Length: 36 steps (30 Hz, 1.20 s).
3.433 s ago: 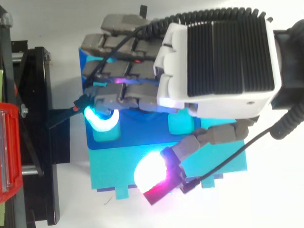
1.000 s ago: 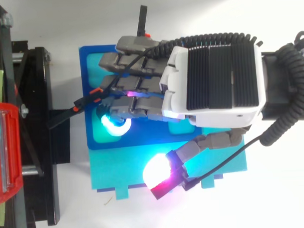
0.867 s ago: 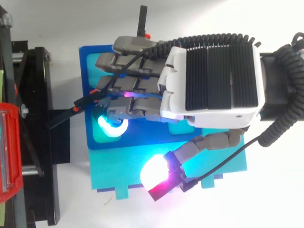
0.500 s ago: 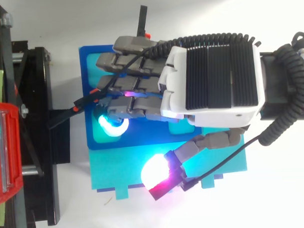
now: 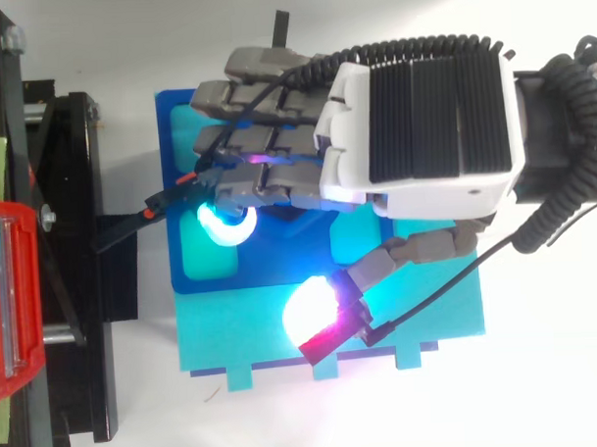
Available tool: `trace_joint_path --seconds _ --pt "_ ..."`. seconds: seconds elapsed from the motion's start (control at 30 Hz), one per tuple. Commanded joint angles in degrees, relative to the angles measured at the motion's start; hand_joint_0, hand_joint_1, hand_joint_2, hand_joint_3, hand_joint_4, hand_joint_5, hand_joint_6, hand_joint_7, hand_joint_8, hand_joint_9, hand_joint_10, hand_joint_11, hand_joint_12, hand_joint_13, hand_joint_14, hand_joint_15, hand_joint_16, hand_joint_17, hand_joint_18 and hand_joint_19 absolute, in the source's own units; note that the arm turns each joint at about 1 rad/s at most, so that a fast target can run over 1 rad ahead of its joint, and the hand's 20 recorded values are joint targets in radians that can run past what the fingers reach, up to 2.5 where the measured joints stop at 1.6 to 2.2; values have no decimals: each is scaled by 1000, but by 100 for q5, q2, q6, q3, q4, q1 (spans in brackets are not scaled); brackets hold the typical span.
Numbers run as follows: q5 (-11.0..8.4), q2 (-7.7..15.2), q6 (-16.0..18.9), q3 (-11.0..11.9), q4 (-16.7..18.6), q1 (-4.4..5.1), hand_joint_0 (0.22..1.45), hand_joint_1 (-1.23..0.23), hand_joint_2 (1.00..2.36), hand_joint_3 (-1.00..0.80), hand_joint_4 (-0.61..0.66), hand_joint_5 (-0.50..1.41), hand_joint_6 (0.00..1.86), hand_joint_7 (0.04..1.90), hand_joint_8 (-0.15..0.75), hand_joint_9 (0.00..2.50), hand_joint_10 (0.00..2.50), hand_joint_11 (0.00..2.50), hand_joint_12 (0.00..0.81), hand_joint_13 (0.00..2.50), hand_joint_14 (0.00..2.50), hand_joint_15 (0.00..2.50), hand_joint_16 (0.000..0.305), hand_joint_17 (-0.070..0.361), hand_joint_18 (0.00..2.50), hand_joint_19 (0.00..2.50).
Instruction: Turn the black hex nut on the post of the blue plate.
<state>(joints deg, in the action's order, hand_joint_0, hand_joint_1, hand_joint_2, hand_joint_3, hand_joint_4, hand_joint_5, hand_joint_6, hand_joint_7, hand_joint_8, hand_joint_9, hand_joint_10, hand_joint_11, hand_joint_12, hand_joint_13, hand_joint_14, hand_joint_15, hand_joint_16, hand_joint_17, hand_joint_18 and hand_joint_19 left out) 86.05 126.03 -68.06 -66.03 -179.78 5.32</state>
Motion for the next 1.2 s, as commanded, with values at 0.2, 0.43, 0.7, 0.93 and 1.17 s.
trace_joint_path --seconds 0.2,0.43,0.7,0.93,1.17 --pt "228 0 -93 2 13 -171 483 -454 1000 -500 217 -183 502 915 251 319 0 0 367 81 0 0 57 128 8 75" --pt "448 0 -216 2 13 -312 483 -453 1000 -500 218 -183 502 918 250 318 0 0 367 83 0 0 57 128 8 73" --pt "580 0 -251 37 -22 -435 483 -454 1000 -500 218 -183 502 914 250 319 1 0 367 81 0 0 57 128 7 72" --pt "738 0 -278 90 -172 -584 483 -454 1000 -500 217 -183 503 914 250 317 0 0 367 81 0 0 57 128 6 86" --pt "905 0 -313 195 -286 -725 482 -454 1000 -500 215 -183 502 914 250 317 0 0 367 81 0 0 57 128 8 75"
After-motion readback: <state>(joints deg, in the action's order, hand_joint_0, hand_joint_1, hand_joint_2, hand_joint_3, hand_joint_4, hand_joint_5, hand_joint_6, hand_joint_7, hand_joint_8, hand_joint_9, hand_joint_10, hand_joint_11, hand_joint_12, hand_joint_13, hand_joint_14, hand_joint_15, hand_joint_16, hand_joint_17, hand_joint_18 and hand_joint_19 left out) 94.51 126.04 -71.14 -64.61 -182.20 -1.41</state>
